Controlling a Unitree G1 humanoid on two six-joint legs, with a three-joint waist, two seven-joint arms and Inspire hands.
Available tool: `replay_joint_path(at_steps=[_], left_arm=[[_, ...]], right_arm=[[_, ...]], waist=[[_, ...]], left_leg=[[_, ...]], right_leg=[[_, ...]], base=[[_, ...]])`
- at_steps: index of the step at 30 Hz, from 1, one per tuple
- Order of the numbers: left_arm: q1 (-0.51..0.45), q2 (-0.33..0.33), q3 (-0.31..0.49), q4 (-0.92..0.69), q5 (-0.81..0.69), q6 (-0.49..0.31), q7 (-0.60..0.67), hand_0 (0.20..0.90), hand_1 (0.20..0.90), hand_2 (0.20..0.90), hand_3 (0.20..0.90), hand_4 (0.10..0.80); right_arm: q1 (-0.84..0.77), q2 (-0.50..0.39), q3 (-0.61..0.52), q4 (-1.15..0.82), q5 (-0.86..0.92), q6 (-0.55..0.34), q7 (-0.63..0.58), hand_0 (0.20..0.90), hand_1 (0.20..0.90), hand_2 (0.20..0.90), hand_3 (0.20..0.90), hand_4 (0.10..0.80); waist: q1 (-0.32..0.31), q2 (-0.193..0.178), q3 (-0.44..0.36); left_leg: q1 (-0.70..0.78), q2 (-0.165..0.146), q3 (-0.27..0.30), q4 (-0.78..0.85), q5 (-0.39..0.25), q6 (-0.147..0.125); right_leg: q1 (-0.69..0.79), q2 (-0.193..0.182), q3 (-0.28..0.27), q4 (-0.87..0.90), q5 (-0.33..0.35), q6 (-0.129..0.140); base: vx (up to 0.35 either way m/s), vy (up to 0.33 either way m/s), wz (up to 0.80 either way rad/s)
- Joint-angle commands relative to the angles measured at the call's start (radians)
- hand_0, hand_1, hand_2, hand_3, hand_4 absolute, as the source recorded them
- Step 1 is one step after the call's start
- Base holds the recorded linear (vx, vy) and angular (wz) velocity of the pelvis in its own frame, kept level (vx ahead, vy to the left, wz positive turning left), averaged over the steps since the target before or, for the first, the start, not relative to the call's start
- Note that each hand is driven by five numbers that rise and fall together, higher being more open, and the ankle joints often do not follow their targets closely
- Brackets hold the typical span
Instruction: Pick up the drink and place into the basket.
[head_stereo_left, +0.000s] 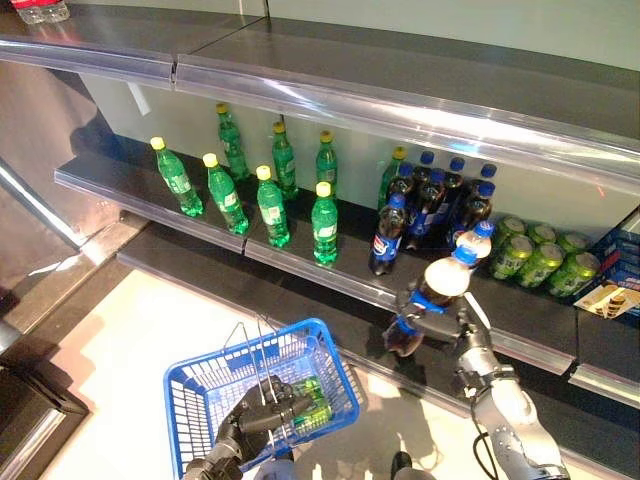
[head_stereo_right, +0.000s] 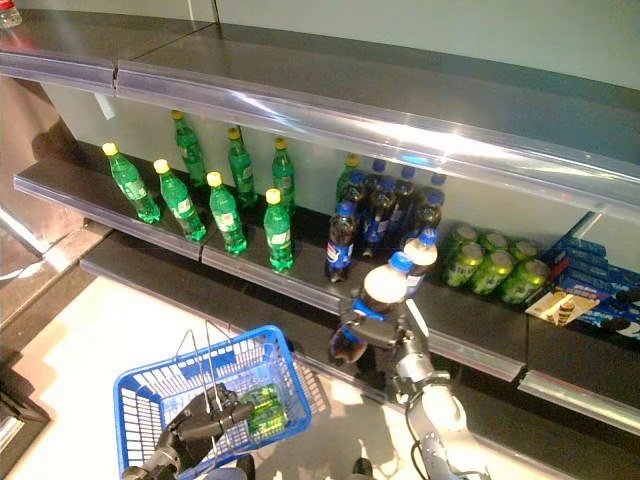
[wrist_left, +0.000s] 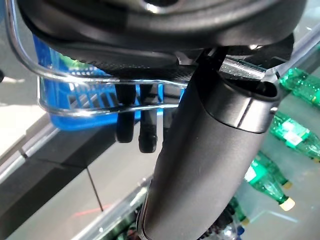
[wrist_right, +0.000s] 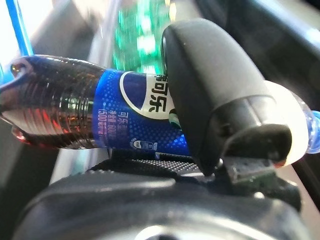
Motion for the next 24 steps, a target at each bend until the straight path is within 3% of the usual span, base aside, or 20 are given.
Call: replay_joint_path(at_steps=[1, 11, 24], left_arm=[[-0.081, 0.024, 0.019, -0.283, -0.077, -0.138, -0.156, 0.3, 0.3, 0.3, 0.2, 0.1], [-0.113, 0.031, -0.072, -0.32, -0.077, -0.12, -0.154, 0.3, 0.3, 0.3, 0.2, 0.1], [-0.193, 0.032, -0.176, -0.35, -0.092, -0.097, -0.161, 0.3, 0.3, 0.3, 0.2, 0.1]], right_arm=[[-0.091, 0.021, -0.005, -0.268, 0.092, -0.092, 0.132, 0.3, 0.3, 0.3, 0.2, 0.1], [-0.119, 0.089, 0.215, -0.045, -0.005, -0.173, -0.021, 0.3, 0.3, 0.3, 0.2, 0.1], [-0.256, 0.197, 0.305, 0.276, 0.009, -0.256, -0.181, 0.3, 0.3, 0.3, 0.2, 0.1]], waist=[[0.012, -0.013, -0.091], [0.05, -0.002, -0.072], [0.089, 0.035, -0.016]], left_leg=[[-0.095, 0.055, -0.017, 0.229, -0.036, -0.003], [-0.127, 0.038, -0.051, 0.261, -0.038, 0.002], [-0.214, 0.003, -0.107, 0.331, -0.051, 0.005]], right_leg=[[-0.022, -0.061, -0.039, 0.119, -0.006, 0.0], [-0.036, -0.077, -0.05, 0.141, -0.004, 0.004], [-0.071, -0.117, -0.065, 0.172, 0.008, 0.011]], base=[[0.013, 0.014, 0.06], [0.022, 0.0, 0.08], [-0.014, 0.031, 0.11]])
